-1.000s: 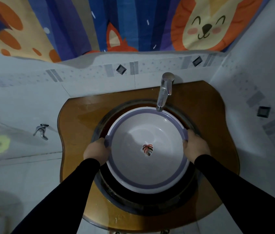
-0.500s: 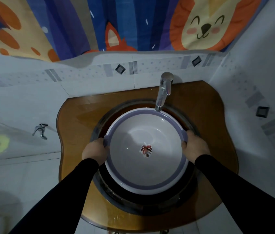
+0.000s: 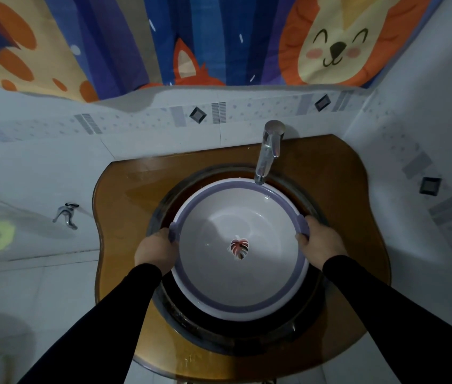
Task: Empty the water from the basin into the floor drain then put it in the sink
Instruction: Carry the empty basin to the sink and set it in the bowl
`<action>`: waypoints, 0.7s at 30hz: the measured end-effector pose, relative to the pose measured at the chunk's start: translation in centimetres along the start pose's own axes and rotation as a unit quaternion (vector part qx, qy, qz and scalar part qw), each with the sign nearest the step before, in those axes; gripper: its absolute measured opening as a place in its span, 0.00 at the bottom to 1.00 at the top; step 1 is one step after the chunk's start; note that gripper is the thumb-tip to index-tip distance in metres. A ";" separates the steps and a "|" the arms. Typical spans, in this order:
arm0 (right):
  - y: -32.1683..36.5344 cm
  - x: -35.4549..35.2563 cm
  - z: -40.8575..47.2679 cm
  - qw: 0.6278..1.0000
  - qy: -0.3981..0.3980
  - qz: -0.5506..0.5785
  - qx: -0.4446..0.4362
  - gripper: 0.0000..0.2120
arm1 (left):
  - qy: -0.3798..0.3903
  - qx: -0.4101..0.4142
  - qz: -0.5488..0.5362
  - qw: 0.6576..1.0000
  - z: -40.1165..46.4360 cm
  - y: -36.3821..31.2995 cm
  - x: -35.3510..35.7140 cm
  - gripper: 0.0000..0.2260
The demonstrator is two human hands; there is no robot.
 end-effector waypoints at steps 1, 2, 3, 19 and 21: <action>0.0 0.0 0.0 1.000 0.002 0.003 -0.001 0.19 | 0.001 0.000 -0.001 1.000 0.0 0.0 0.0 0.12; -0.1 0.1 0.0 1.000 0.001 0.006 -0.003 0.19 | 0.000 0.000 -0.002 1.000 0.0 0.0 0.0 0.12; -0.1 0.1 -0.1 1.000 0.003 0.007 -0.002 0.18 | -0.002 0.000 -0.005 1.000 -0.1 0.1 0.0 0.11; 1.0 -0.7 -1.0 1.000 0.005 0.001 0.018 0.15 | -0.009 0.028 0.002 1.000 -0.7 -0.5 -1.0 0.15; 1.1 -1.4 -1.2 1.000 -0.008 -0.008 0.013 0.15 | -0.044 0.036 -0.023 0.998 -0.7 -0.1 -2.2 0.16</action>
Point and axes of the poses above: each hand's wrist, its own z-axis towards the middle knuckle, its own x-axis out of the palm, y = z × x, the point moved 9 cm from there along z, towards the middle knuckle, and after that the axes turned 3 degrees about -x, right-handed, at the moved point
